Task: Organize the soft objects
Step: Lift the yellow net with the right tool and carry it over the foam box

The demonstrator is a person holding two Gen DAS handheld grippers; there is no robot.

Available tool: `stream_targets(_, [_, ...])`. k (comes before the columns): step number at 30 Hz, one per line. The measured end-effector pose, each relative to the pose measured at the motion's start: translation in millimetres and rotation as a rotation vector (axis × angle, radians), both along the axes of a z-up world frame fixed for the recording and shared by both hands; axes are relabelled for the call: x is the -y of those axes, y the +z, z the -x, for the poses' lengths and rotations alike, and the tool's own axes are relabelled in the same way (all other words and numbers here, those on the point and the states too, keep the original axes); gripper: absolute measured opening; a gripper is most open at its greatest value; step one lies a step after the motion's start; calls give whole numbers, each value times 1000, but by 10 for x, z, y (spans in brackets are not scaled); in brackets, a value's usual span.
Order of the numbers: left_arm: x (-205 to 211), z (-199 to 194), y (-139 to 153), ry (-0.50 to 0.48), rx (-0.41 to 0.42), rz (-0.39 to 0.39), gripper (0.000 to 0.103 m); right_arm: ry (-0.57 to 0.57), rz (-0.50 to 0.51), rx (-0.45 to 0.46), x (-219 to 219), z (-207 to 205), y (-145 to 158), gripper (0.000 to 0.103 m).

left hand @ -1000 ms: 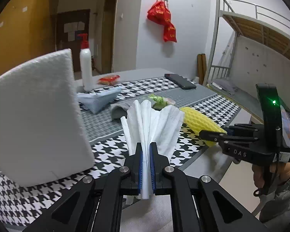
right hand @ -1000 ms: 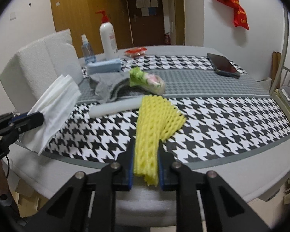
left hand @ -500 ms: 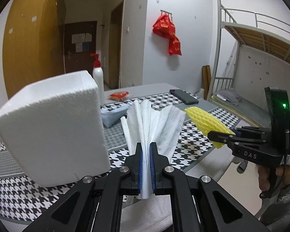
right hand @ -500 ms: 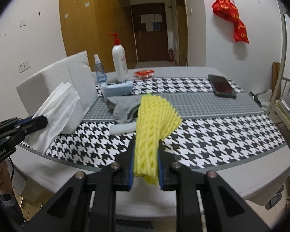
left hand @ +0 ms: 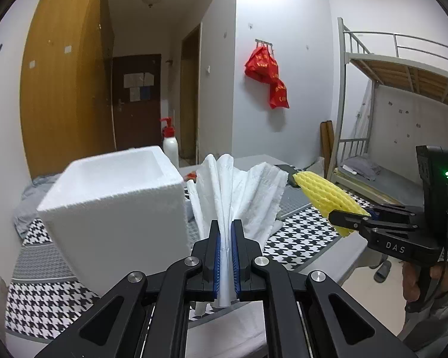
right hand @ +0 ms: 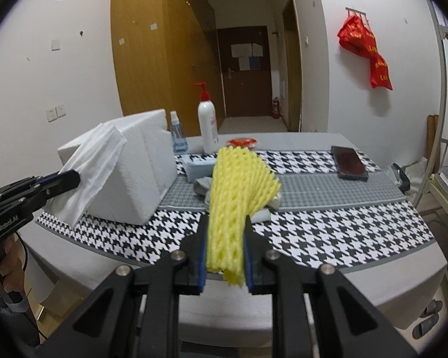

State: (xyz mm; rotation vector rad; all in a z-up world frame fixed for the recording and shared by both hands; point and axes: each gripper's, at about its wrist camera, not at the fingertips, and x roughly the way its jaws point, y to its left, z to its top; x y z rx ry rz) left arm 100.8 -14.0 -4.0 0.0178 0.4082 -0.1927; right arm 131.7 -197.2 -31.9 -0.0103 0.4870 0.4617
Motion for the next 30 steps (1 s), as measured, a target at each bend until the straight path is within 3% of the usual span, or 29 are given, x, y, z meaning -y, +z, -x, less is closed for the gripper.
stream_targets(20, [-528, 141, 439, 121, 79, 6, 7, 116, -55, 95, -397, -147, 550, 23])
stream_targets(30, [-745, 136, 447, 175, 86, 11, 7, 195, -53, 123, -693, -193, 643, 23])
